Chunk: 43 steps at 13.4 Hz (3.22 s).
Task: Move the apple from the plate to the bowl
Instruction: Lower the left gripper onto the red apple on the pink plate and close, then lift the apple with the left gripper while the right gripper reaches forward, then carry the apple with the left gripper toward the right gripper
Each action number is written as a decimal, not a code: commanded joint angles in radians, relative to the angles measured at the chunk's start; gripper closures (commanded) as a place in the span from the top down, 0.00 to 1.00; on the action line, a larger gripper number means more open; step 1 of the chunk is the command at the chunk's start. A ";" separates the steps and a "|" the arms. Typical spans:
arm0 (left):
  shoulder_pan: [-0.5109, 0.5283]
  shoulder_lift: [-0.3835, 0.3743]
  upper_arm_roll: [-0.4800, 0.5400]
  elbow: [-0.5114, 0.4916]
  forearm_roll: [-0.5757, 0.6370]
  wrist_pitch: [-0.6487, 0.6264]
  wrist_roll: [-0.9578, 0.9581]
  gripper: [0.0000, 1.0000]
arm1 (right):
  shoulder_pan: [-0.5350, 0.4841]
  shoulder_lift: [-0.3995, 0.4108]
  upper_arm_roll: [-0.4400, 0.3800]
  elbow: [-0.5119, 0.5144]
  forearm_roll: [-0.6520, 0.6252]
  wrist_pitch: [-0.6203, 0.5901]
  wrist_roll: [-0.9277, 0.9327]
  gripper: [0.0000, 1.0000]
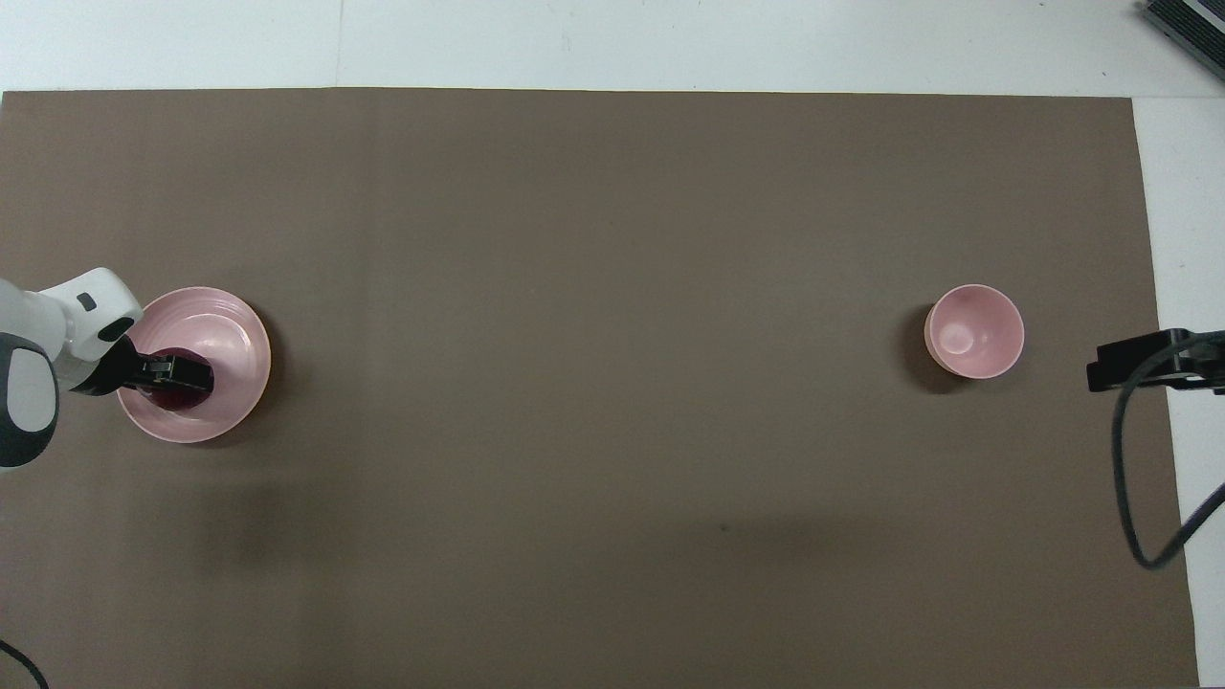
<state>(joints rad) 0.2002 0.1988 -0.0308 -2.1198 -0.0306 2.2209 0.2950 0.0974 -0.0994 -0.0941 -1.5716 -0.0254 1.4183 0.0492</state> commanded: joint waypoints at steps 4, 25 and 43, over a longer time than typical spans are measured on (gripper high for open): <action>0.001 -0.004 -0.006 -0.003 0.005 0.017 -0.002 0.54 | -0.008 -0.023 0.005 -0.030 0.016 0.024 -0.006 1.00; -0.399 0.045 -0.020 0.546 0.037 -0.305 -0.085 0.00 | 0.045 0.015 0.014 -0.263 0.488 0.381 -0.236 1.00; -0.516 0.045 -0.132 0.584 -0.702 -0.445 -0.908 0.00 | 0.122 0.035 0.016 -0.377 1.016 0.576 -0.341 1.00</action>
<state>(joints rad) -0.3082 0.2371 -0.1629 -1.5622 -0.6697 1.8092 -0.5083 0.2157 -0.0542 -0.0827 -1.9130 0.9464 1.9648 -0.2451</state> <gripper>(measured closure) 0.216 0.000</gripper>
